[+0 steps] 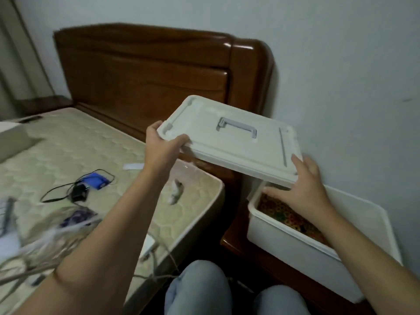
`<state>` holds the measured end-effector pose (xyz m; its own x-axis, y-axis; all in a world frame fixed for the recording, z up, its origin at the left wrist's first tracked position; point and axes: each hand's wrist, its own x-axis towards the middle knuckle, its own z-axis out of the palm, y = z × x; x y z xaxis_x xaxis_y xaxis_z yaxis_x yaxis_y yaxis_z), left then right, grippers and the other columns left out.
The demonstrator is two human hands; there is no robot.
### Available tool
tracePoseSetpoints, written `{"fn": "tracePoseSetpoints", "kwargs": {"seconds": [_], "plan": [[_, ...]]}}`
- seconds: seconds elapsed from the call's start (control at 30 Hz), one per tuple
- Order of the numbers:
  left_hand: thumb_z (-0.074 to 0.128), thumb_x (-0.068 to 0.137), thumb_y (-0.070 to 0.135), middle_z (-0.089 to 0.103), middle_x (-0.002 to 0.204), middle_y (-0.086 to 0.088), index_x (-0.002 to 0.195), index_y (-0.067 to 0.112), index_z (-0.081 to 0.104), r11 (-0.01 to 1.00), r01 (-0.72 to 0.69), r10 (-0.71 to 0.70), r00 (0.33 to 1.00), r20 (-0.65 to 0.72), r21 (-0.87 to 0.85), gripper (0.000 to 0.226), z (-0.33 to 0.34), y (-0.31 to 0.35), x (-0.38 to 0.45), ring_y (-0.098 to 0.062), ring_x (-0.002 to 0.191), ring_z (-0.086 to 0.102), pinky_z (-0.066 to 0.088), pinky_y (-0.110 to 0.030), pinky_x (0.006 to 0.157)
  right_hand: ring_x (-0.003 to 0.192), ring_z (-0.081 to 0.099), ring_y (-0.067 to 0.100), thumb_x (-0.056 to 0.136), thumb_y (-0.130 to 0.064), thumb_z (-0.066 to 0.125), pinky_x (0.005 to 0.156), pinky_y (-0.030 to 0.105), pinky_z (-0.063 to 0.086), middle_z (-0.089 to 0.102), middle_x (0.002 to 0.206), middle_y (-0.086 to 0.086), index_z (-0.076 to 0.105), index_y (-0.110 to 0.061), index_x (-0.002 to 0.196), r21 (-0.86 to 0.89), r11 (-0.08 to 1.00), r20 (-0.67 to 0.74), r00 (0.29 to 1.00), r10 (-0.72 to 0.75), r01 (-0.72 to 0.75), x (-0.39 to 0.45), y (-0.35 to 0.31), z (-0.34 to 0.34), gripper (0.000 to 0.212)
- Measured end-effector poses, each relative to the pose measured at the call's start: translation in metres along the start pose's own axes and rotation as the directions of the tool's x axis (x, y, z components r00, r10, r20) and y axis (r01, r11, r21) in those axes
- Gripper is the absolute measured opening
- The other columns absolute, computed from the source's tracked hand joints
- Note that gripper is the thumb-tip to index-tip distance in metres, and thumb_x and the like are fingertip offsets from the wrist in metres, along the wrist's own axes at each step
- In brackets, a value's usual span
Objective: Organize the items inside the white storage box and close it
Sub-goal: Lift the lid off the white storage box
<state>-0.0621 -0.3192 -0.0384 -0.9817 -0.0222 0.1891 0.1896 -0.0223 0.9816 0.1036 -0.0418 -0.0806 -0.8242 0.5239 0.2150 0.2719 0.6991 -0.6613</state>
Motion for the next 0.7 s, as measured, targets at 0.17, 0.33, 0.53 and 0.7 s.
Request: {"fn": "tracePoseSetpoints", "kwargs": {"seconds": [0.17,0.33,0.53,0.7], "plan": [[0.081,0.085,0.041,0.062,0.131,0.004,0.149,0.024,0.043,0.962,-0.241,0.269,0.92,-0.284,0.13,0.077,-0.144,0.047,-0.011,-0.011,0.116,0.065,0.061,-0.026,0.09,0.126,0.054,0.024,0.1,-0.009,0.066,0.102,0.034,0.043,0.05,0.149,0.008,0.059,-0.015,0.145,0.066,0.944,-0.053,0.946,-0.319,0.322,0.001,-0.105,0.095,0.046],[0.069,0.095,0.053,0.032,0.168,-0.005,0.166,0.028,0.013,0.91,-0.347,0.409,0.842,-0.351,0.226,0.094,-0.279,0.086,-0.055,-0.018,0.149,0.042,0.043,-0.046,0.119,0.076,0.071,0.019,0.102,-0.017,0.063,0.061,0.04,0.065,0.069,0.09,-0.006,0.067,-0.039,0.096,0.406,0.846,0.133,0.893,-0.429,0.346,-0.043,-0.231,0.178,0.023],[0.061,0.096,0.061,0.018,0.167,-0.02,0.163,0.007,0.016,0.874,0.381,0.069,0.517,-0.853,0.302,0.097,-0.4,0.027,-0.125,-0.04,0.154,0.019,0.02,-0.046,0.124,0.066,0.078,0.035,0.098,-0.044,0.071,0.054,0.045,0.064,0.074,0.093,0.011,0.058,-0.013,0.113,0.697,0.603,0.66,0.676,-0.328,-0.388,-0.119,-0.351,0.251,0.036],[0.063,0.092,0.064,0.063,0.138,-0.01,0.143,0.007,0.051,0.891,0.329,-0.43,0.389,-0.815,-0.313,0.077,-0.453,-0.045,-0.201,-0.035,0.114,0.069,0.059,-0.05,0.085,0.043,0.065,0.012,0.091,-0.041,0.079,0.043,0.027,0.056,0.067,0.077,0.012,0.068,-0.011,0.096,0.404,0.712,0.911,0.325,-0.255,-0.574,-0.168,-0.386,0.306,0.033]]}}
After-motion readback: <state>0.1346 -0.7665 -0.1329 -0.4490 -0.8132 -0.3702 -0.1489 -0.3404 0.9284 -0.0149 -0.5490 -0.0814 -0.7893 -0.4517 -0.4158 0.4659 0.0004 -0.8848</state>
